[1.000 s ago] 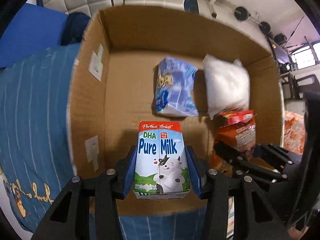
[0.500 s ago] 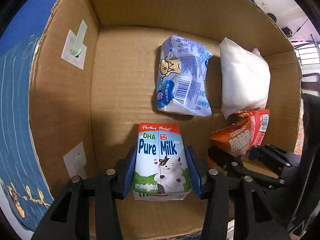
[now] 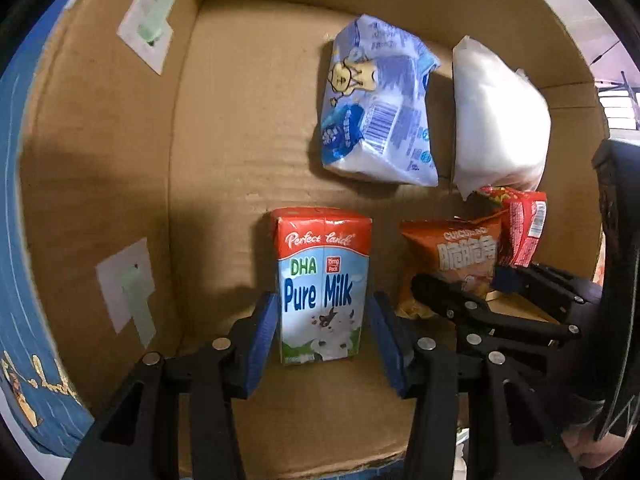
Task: Organize soft objects
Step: 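Lower the milk carton and orange bag into the box and open both tools, then withdraw both tools up from the box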
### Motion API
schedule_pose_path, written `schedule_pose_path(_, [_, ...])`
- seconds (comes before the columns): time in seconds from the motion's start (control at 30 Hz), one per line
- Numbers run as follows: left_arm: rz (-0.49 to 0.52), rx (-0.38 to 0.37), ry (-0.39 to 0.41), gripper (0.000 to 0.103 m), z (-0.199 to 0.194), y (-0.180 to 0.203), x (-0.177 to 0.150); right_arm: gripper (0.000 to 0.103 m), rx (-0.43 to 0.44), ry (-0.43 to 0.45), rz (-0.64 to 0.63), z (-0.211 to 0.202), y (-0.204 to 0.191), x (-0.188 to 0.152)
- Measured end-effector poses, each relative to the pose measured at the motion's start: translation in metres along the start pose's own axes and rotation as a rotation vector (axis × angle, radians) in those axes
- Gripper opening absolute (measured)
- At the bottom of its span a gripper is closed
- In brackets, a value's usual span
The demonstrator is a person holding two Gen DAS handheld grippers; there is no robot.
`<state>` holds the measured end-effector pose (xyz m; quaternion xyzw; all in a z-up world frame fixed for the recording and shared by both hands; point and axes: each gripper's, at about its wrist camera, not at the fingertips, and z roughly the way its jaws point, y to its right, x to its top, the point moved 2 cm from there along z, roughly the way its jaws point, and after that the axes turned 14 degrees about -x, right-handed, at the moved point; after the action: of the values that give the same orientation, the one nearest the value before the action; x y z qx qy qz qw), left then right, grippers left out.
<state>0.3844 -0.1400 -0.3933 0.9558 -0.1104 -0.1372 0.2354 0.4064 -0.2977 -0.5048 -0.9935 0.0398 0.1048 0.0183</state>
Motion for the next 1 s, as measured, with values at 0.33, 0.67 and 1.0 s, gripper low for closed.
schedule_pose_path(0.33, [-0.009,0.048,0.065,0.071,-0.025,0.006,-0.023,0.07,-0.08,0.103,-0.024,-0.03,0.005,-0.032])
schedule_pose_path(0.67, [0.053,0.132,0.355,0.098,-0.082,0.027,-0.08,0.103,-0.143,0.295,0.052,-0.076,0.02,-0.095])
schedule_pose_path(1.0, [0.132,0.206,0.566,0.099,-0.148,0.055,-0.101,0.103,-0.129,0.419,0.103,-0.156,0.014,-0.136])
